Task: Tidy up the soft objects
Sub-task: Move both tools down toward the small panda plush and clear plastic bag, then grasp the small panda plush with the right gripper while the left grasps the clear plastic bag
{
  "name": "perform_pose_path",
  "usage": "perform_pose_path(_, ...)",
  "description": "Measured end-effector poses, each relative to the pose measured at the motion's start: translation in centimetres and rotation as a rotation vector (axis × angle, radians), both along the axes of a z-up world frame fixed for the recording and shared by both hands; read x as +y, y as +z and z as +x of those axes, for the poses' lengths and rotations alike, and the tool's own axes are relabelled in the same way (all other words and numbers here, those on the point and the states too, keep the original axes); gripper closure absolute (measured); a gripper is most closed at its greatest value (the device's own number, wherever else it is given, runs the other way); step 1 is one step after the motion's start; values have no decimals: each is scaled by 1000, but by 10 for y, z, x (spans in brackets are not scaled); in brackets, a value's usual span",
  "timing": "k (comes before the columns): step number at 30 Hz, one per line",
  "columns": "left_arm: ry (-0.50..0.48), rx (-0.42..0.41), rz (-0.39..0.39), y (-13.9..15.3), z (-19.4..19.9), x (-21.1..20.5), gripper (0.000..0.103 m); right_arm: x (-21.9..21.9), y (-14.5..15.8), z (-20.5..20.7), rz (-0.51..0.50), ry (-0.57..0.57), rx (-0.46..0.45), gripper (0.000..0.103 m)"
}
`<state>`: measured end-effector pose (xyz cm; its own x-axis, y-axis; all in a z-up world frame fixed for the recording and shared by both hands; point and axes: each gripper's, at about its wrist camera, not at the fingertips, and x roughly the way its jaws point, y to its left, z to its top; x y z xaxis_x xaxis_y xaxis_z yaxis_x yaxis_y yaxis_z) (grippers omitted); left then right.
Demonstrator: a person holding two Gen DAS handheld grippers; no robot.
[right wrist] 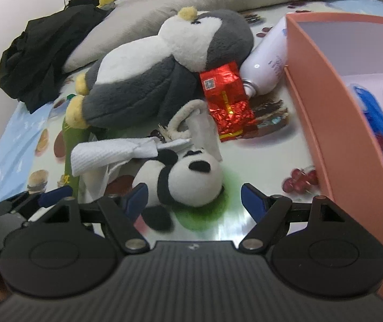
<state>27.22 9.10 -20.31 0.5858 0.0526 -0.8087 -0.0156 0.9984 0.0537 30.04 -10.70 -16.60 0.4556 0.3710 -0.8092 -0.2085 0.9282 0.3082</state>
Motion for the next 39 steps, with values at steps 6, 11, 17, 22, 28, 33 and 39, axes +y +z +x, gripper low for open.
perform_pose_path(6,-14,29,26,-15,9,0,49,4,-19,22,34,-30,49,26)
perform_pose_path(11,3,36,10,-20,9,7,77,4,-26,30,64,-43,64,28)
perform_pose_path(17,31,19,-57,-13,4,16,95,4,-25,32,109,-31,69,43)
perform_pose_path(22,36,1,-81,-2,-7,12,98,4,-15,25,103,-15,43,49)
perform_pose_path(28,48,-17,-113,11,-27,5,100,1,-5,7,88,4,22,49)
perform_pose_path(33,56,-22,-131,21,-47,-2,100,-6,1,-13,78,6,20,49)
perform_pose_path(39,56,-21,-154,28,-72,-12,100,-14,8,-39,55,15,12,49)
